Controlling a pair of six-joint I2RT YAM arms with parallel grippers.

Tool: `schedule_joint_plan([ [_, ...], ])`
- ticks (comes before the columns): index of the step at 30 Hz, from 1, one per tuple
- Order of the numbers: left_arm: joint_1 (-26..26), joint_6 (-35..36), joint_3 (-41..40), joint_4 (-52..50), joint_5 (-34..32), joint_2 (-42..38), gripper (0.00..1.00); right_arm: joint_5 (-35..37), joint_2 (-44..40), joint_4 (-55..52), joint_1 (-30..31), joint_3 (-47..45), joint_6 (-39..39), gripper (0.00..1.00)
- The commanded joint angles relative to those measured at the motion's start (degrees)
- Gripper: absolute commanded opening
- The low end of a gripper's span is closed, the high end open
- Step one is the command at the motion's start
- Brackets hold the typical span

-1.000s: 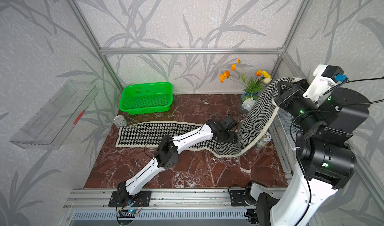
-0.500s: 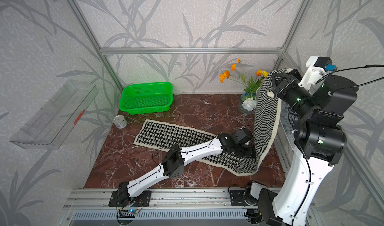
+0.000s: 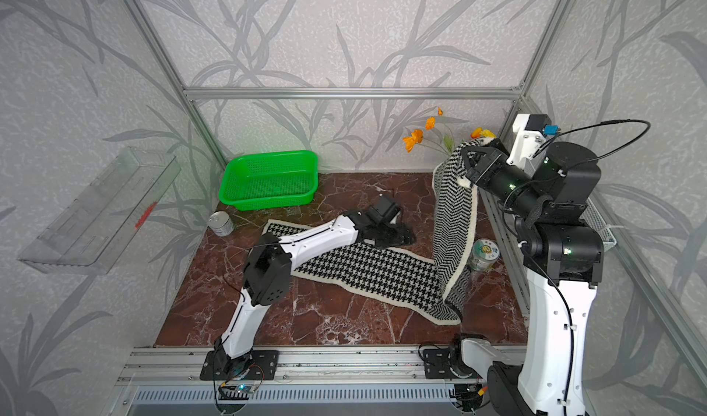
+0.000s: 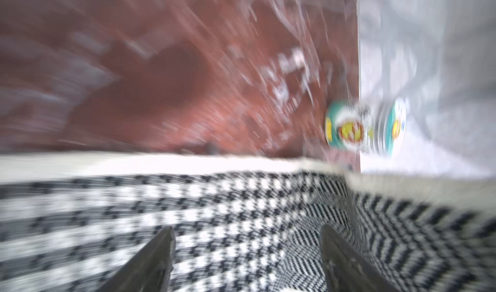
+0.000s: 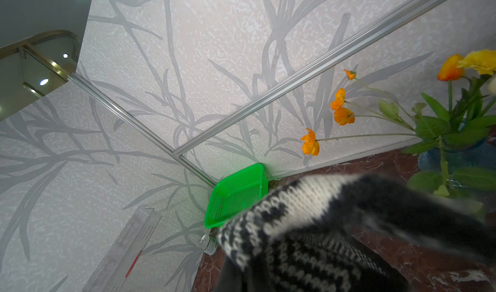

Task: Roll up the scarf and place it into the basket
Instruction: Flatten out the scarf at the center of the board.

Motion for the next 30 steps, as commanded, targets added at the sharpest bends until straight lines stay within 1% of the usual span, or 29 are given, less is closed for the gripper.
schedule_joint_plan([
  [1,3.9,5.1,-5.5,-2.1,-2.8,-10.3,0.83,7.1,0.1,4.1,6.5,-0.7,-0.7,0.0],
  [6,12.5,9.2,-14.1,-6.1,-7.2,-22.5,0.83,17.7,2.0,7.0,18.7,-2.1,-3.4,0.0],
  [10,19.0,11.2,-21.4,-6.9,-6.5,-30.6,0.85,25.9,5.6,9.2,28.3,-1.1,-5.5,0.0],
  [12,21.5,12.1,-24.1,-7.4,-6.2,-33.7,0.85,28.4,7.9,9.8,31.6,0.1,-6.2,0.0],
  [14,23.8,13.2,-26.3,-8.1,-5.9,-36.2,0.92,29.9,10.4,10.8,34.0,1.2,-6.1,0.0],
  [19,28.2,15.5,-29.4,-9.0,-4.6,-39.8,0.92,34.3,15.1,12.8,39.2,4.1,-7.7,0.0],
  [22,30.8,16.4,-30.9,-9.2,-2.8,-41.2,0.92,34.7,17.9,12.6,40.8,5.9,-7.7,0.0],
  [27,33.8,17.1,-33.0,-8.9,-1.4,-43.5,0.92,35.5,20.3,14.3,44.2,4.3,-7.9,0.0],
  [30,35.1,17.6,-33.3,-9.3,-0.1,-43.9,0.92,35.8,21.0,16.3,45.5,0.6,-7.4,0.0],
])
